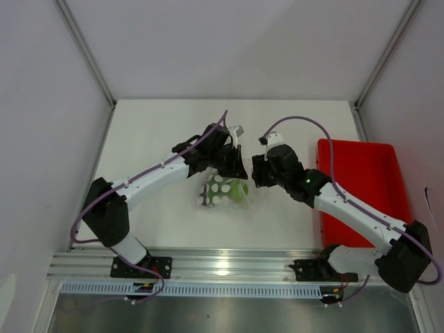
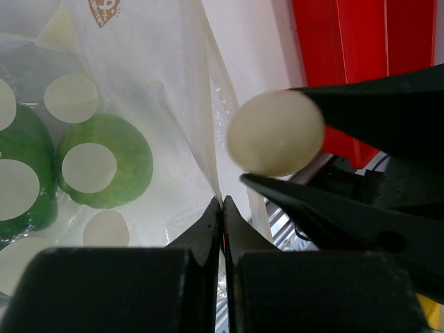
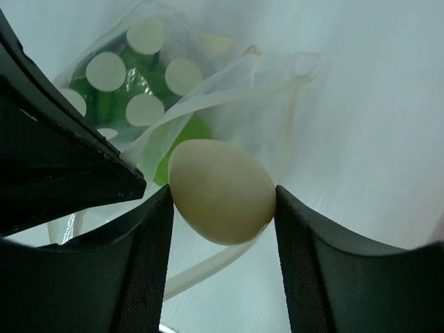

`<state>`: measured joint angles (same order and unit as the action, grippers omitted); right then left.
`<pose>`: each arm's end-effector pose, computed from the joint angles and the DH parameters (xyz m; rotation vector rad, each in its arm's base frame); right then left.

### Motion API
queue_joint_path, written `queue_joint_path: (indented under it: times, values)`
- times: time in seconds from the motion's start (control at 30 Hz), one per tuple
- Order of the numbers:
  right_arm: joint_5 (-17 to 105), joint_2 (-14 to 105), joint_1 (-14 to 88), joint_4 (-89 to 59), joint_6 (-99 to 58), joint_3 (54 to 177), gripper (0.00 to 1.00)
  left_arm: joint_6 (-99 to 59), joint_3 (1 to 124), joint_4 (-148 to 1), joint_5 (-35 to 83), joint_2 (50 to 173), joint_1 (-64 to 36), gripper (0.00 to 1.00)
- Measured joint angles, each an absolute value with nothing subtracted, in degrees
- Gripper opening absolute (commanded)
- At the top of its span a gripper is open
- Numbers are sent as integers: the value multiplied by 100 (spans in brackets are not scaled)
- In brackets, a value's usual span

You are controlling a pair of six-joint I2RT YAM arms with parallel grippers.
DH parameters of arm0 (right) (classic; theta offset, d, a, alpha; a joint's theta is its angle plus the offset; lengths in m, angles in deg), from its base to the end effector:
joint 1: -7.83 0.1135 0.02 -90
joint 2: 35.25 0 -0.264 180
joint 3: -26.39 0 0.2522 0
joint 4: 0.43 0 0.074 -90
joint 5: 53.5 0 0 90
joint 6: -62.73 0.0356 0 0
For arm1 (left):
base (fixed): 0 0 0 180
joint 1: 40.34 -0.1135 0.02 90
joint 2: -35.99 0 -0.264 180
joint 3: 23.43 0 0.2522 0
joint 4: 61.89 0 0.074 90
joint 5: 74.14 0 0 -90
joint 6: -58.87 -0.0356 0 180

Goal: Place the food in the zip-top bag and seal the zipper
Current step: Place the fake vegetable in the zipper food storage bag.

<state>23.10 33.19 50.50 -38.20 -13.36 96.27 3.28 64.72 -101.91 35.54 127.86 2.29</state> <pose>0.1987 0.1719 0.3010 -0.4192 2.1606 0.2995 0.2553 -0.2513 0.2867 0.3677 2.5062 -1.0148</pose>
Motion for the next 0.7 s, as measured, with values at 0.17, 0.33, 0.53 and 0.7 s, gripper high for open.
queue_joint_path:
  times: [0.17,0.33,0.53,0.7]
  values:
    - [2790,3636,5089,-3739,-1207,9500,49,328,6472,-10193,3557,12758,231,1]
    - [3072,3774,5127,-3682,-1108,9437,72,324,6472,-10197,3554,12655,229,1]
    - [3127,3776,5166,-3663,-990,9437,99,317,6472,-10191,3561,12599,231,1]
    - [2937,3772,5221,-3711,-881,9437,100,289,6472,-10193,3554,12588,227,1]
